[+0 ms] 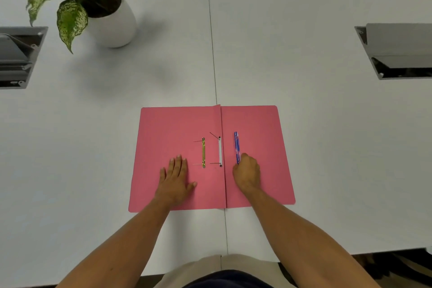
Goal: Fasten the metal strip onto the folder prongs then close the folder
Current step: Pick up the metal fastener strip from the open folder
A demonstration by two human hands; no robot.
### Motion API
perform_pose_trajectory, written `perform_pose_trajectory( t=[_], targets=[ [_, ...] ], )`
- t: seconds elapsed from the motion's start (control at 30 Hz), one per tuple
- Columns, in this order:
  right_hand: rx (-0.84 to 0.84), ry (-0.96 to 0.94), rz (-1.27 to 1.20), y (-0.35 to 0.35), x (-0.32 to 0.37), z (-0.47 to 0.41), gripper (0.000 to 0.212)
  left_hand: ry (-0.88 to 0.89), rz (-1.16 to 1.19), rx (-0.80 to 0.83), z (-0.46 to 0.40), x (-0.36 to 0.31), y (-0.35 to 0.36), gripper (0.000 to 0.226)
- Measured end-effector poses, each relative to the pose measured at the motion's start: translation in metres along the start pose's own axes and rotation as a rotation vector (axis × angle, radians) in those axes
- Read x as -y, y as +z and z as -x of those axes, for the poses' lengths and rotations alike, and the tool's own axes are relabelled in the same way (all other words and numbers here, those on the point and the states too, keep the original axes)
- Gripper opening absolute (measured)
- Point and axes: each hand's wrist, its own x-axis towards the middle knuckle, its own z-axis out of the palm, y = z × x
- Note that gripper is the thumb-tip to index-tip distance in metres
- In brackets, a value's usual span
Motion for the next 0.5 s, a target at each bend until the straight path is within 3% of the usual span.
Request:
perform_pose_trajectory(
  t=[0.17,0.3,0.5],
  targets=[
    [-0.025,0.056,-0.055,-0.005,-0.005,-0.004,0.020,-0.001,0.004,-0.009,0.000,-0.002,-0.001,0.087],
    [-0.062,0.030,-0.285,-0.006,-0.010,-0.003,0.026,-0.011,0.013,-0.049,0.001,-0.007,-0.005,0.084],
    [0.155,0.086,-0.709,-0.005,-0.006,0.001,0.029,0.073,0.024,-0.176,0.003,-0.020,-0.011,0.057]
  ],
)
